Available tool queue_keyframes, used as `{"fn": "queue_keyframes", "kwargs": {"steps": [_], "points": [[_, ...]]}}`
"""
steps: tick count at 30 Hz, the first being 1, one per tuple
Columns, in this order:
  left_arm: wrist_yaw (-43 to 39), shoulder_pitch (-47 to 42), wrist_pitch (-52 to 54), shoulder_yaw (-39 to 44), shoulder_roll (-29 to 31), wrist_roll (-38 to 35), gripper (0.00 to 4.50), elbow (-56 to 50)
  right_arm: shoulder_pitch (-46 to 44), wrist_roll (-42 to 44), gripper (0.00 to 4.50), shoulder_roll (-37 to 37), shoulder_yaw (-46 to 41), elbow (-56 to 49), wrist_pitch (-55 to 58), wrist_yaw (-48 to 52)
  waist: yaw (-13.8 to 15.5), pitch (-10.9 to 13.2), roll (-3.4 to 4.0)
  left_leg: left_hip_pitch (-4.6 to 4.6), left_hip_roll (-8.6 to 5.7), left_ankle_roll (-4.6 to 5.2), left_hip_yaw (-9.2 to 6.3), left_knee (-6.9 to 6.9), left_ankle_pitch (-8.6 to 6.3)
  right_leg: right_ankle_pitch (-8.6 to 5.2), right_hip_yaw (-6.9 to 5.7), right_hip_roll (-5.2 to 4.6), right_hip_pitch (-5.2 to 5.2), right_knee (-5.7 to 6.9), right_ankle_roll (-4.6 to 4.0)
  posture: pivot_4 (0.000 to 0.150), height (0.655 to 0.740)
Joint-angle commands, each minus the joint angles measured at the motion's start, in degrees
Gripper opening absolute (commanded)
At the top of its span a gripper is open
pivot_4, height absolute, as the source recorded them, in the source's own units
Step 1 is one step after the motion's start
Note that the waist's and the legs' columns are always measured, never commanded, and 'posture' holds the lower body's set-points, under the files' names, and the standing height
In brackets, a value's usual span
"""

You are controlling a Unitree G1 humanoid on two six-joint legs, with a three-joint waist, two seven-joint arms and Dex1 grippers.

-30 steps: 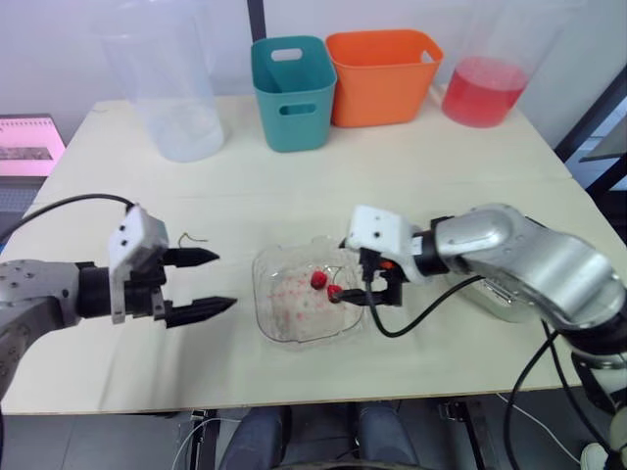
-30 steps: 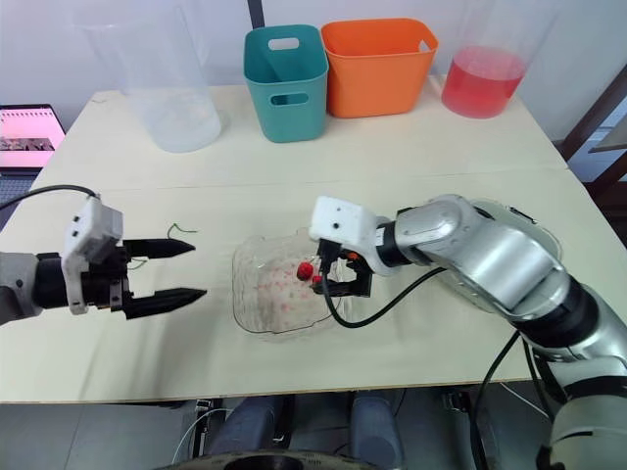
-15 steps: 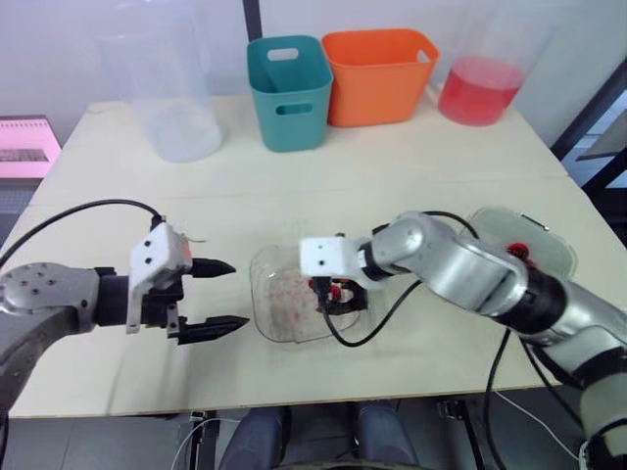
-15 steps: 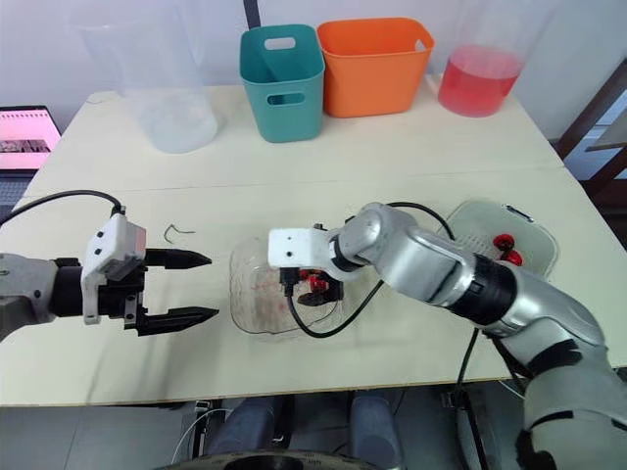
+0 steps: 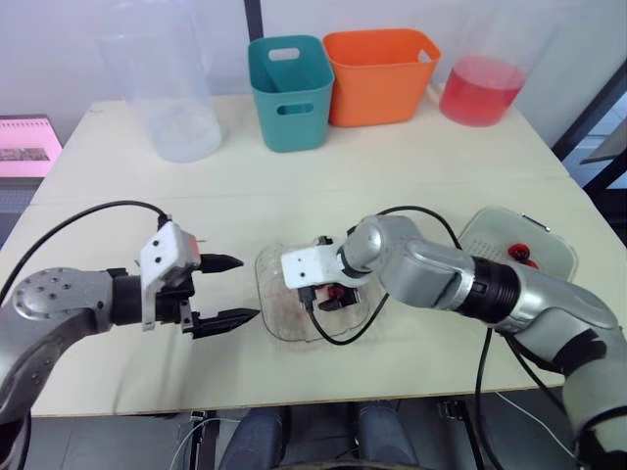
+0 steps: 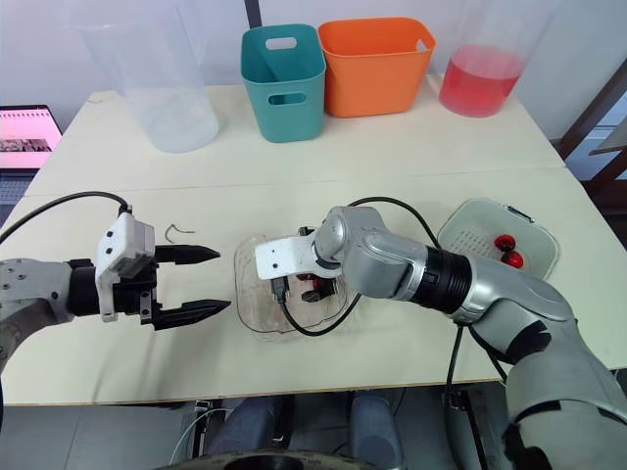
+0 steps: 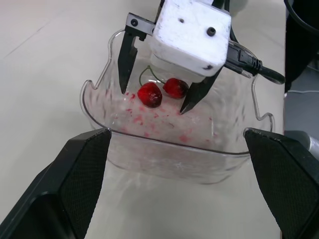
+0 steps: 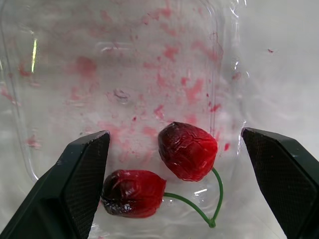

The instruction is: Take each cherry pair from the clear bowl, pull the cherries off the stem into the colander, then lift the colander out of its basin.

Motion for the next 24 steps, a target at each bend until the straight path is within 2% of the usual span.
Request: {"fn": "queue_keyframes", "kwargs": {"steps": [1, 2, 7, 12, 19, 24], "points": [[0.33, -1.10, -1.62, -0.06, -0.38, 0.41, 4.50, -0.53, -0.92, -2.18, 3.95, 0.94, -0.31, 0.17, -0.46, 1.39, 0.00, 0.00, 0.00, 0.00, 0.00, 0.00, 0.00, 0.00, 0.00, 0.00, 0.00, 0.00, 0.00, 0.00, 0.00, 0.150, 0.7400], [0.41, -1.17, -1.82, -0.25, -0.61, 0.59, 4.50, -0.42, -0.83, -2.67, 3.69, 1.07, -0.23, 0.26, -0.63, 1.73, 0.00, 0.00, 0.00, 0.00, 0.00, 0.00, 0.00, 0.00, 0.00, 0.00, 0.00, 0.00, 0.00, 0.00, 0.00, 0.150, 0.7400], [0.65, -1.23, -2.73, -0.47, -1.26, 1.02, 4.50, -0.04, -0.66, -5.30, 1.13, 1.58, 0.07, 1.24, -1.50, 2.44, 0.03, 0.00, 0.00, 0.00, -0.01, -0.02, 0.00, 0.00, 0.01, 0.00, 0.00, 0.00, 0.00, 0.00, 0.00, 0.150, 0.7400], [0.34, -1.15, -3.43, -0.11, -1.20, 1.36, 4.50, 0.68, -0.68, -6.84, 1.13, 3.05, -2.00, 1.37, -2.35, 2.16, -0.01, 0.00, 0.00, 0.00, 0.00, -0.02, -0.01, 0.00, 0.01, 0.00, 0.00, 0.00, 0.00, 0.00, 0.00, 0.150, 0.7400], [-1.07, -0.93, -4.56, 0.55, -0.58, 2.17, 4.50, 3.33, 0.07, -3.70, 1.13, 5.35, -8.72, -6.91, -2.01, 3.64, -0.09, 0.00, 0.01, 0.00, 0.01, -0.02, -0.02, -0.03, 0.01, 0.00, -0.01, 0.03, -0.03, 0.01, 0.00, 0.150, 0.7400], [-2.25, -1.64, -5.12, 0.28, 0.05, 2.92, 4.50, 4.76, 1.02, -4.65, 1.13, 4.61, -8.70, -6.81, -2.84, 3.67, 0.00, 0.00, 0.01, 0.00, 0.00, -0.02, -0.03, -0.02, 0.01, 0.00, -0.01, 0.02, -0.02, 0.01, 0.00, 0.150, 0.7400]]}}
